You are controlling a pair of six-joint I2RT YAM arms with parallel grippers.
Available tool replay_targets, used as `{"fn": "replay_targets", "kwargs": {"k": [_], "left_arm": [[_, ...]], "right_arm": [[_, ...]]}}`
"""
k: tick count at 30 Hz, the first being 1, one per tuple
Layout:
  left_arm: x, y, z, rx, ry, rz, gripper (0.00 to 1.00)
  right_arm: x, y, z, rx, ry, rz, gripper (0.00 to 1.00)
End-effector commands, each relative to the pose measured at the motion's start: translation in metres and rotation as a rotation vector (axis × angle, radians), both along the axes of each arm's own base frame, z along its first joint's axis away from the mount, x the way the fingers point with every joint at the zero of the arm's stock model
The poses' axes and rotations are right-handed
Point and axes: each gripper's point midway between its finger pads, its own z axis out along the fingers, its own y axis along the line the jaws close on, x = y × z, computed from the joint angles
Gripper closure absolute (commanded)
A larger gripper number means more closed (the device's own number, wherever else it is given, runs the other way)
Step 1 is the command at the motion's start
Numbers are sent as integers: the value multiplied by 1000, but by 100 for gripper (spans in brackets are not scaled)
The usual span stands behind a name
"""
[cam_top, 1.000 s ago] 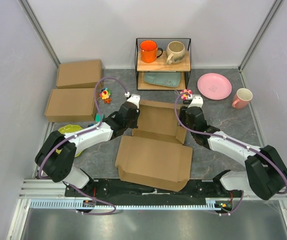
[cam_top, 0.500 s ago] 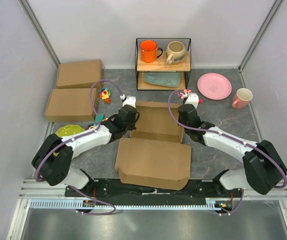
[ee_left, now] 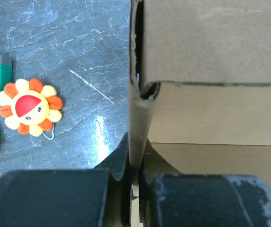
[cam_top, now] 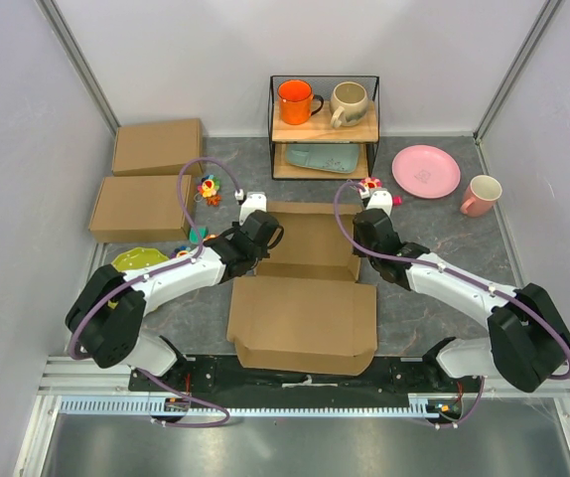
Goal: Fold the paper box
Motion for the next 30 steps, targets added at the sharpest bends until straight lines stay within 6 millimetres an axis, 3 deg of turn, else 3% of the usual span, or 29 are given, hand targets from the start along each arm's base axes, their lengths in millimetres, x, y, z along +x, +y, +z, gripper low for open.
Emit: {"fn": "replay_targets", "kwargs": {"k": [1,3,9,11,13,14,22,30], "left_arm": [[8,6,13,-33,-36,106,98],[7,7,14,-46,-38,119,98],[5,10,24,-88,-67,150,98],[5,10,24,-94,-67,154,98],[4,10,22,-90,-61,158,98],[5,10,22,-91,-61,164,98],[4,11,19,-84,-49,175,98],[4,9,19,-73,-42,151,98]], "right_arm": [[-2,-3,-5,-45,32,-3,82],[-3,-8,-16,-82,63,-19,100],[-6,-7,-24,-69,65,-26,100],[-9,4,-24,-27,82,17,81],[-12,9,-24,-5,97,38,67],[-15,13,-26,7,109,54,64],[-27,9,-48,-29,163,63,62],[-2,24,-33,-1,93,42,59]]}}
